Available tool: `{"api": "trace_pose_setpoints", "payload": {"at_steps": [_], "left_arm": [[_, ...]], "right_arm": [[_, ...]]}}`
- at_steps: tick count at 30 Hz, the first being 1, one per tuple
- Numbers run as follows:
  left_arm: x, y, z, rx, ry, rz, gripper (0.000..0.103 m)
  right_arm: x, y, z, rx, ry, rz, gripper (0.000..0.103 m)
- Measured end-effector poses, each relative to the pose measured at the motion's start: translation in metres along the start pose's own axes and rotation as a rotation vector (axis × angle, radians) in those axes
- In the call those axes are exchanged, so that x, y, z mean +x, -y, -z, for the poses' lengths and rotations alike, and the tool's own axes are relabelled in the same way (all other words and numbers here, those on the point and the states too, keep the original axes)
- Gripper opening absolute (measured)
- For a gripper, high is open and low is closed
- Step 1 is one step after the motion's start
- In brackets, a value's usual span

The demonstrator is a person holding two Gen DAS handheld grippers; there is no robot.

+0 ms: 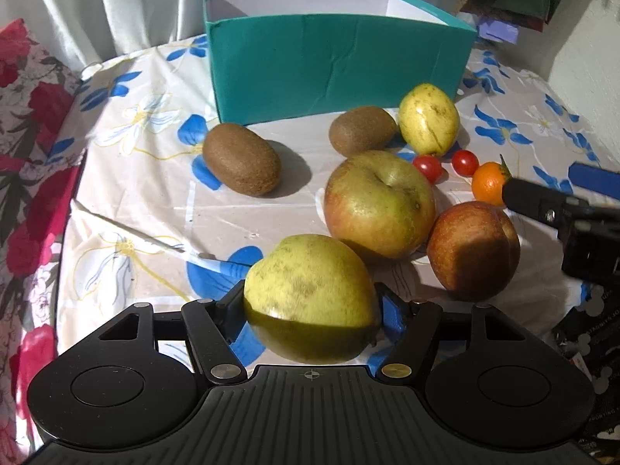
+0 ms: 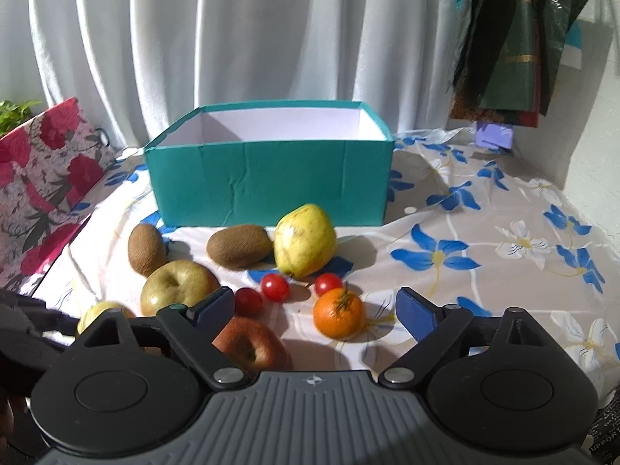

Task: Organize fruits
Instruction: 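Grasp the large green pear with the left gripper while the right gripper grasps the red apple, then carry the pear into the teal box and open the left gripper while the right carries the apple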

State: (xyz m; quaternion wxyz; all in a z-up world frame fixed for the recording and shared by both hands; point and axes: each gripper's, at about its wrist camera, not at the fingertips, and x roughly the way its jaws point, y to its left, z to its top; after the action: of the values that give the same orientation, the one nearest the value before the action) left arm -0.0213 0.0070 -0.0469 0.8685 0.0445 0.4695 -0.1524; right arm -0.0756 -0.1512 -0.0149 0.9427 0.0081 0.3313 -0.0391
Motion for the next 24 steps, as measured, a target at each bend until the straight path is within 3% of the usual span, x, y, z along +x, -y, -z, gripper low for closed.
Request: {"api": "trace_pose_setpoints", "payload": {"at_steps": [10, 24], "left_arm": [[-0.018, -0.025, -0.005, -0.055, 0.038, -0.034, 0.072], [-0.031, -0.023, -0.023, -0.048, 0.065, -0.025, 0.072]], "right_arm": [[0.025, -0.032, 0.018, -0.078, -0.126, -0.107, 0.071], [0.044, -0.030, 0.022, -0.085, -0.168, -0.105, 0.068]]}}
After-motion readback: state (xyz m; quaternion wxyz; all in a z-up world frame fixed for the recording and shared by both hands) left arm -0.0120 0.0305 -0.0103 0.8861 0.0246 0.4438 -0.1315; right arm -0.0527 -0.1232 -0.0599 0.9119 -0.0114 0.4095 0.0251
